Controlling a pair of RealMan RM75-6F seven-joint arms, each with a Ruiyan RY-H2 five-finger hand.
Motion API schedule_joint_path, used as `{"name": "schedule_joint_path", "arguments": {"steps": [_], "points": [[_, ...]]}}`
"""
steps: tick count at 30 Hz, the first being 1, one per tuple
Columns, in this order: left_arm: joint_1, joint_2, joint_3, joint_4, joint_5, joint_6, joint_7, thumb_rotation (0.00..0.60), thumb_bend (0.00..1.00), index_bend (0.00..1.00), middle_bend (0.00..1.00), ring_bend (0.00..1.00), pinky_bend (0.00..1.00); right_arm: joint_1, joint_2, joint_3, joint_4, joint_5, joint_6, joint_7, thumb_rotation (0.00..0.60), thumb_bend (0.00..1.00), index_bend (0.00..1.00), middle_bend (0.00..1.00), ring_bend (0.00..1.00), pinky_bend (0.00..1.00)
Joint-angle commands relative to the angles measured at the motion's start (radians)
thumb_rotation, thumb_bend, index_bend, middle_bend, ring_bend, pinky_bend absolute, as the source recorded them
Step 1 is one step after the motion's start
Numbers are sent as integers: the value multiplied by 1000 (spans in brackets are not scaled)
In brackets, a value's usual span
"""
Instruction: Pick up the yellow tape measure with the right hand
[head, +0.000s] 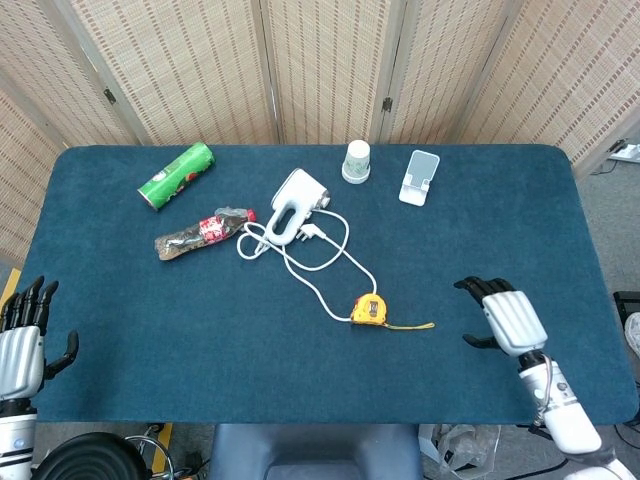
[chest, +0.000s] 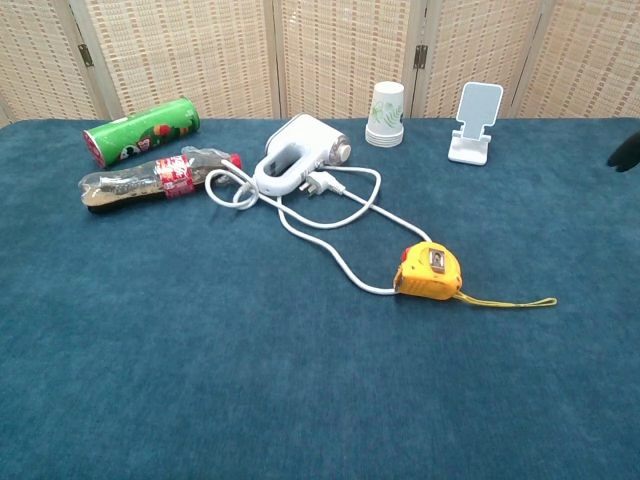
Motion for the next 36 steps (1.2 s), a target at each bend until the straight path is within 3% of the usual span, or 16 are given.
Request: {"name": "schedule_joint_path", "arguments": {"steps": [1,9,20,36], "points": [[2,3,1,-5,2,-1,-1,589,498,63,0,0,0,90,-71,42,29,81,-114,-50,600,60,225,263,294,237],[11,15,0,-20,7,2,-12,588,498,62,0,0,0,217,-200,83,109,160,-238,-106,600,61,226,263,287,237],[15,20,1,-26,5,-11,-14,585,498,62,0,0,0,338,-343,85,222,252,-330,-211,600,60,225,270,284,237],[10,14,-5,-11,-1,-30,-23,588,498,62,0,0,0,383,-412,64,296,310,-342,-233,600,61,225,306,296,237]]}}
